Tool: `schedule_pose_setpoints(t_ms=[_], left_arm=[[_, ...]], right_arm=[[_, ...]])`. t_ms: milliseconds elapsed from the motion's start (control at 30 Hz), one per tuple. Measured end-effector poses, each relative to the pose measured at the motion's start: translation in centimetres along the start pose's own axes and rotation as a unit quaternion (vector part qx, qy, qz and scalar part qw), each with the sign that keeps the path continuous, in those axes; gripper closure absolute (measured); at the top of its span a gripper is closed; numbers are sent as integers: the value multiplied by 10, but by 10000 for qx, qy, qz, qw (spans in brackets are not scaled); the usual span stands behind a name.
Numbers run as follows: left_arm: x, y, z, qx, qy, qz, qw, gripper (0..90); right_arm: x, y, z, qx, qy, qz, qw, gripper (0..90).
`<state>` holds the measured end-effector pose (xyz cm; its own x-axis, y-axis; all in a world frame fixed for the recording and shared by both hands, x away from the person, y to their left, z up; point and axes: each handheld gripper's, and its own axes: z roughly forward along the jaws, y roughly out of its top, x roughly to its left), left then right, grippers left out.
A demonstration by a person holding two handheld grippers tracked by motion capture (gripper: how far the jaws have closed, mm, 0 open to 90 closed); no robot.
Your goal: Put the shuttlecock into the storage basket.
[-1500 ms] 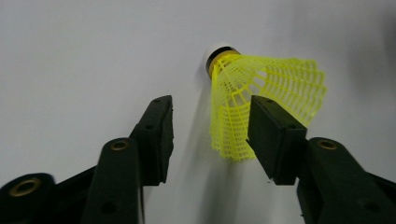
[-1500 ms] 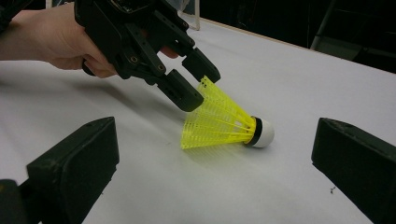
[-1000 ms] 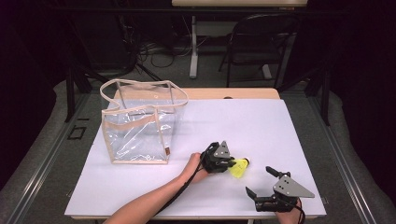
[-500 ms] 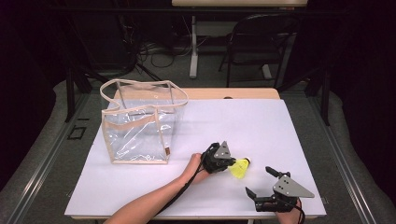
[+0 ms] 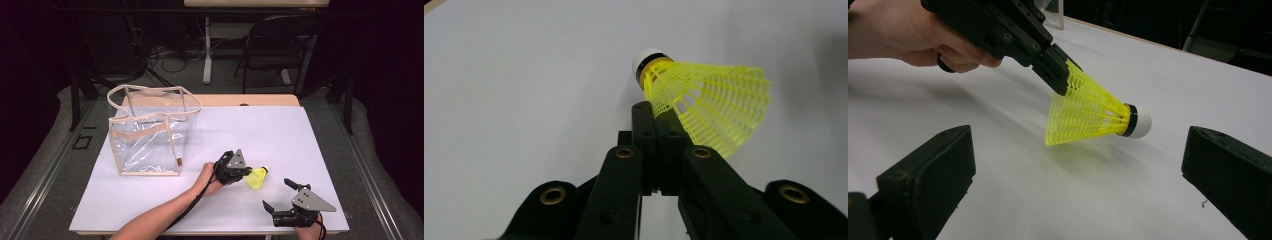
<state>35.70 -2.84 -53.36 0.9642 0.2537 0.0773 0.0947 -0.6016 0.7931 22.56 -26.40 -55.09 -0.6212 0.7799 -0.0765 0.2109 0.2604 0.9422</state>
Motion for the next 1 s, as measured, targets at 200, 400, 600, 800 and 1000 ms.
schedule_pose_setpoints(t_ms=[200,400,600,800,1000], left_arm=[[0,4,-6,-77,15,-15,10000,896],[1,8,-12,-137,58,0,9999,896],[1,15,-20,-230,82,39,9997,896],[-1,21,-26,-303,103,62,9995,897],[0,25,-33,-363,120,73,9992,897]], right_arm=[[0,0,0,11,6,-2,10000,3],[0,0,1,9,11,-5,10000,3],[0,0,1,38,11,1,10000,3],[0,0,1,50,15,7,10000,3],[0,0,1,54,15,0,10000,3]])
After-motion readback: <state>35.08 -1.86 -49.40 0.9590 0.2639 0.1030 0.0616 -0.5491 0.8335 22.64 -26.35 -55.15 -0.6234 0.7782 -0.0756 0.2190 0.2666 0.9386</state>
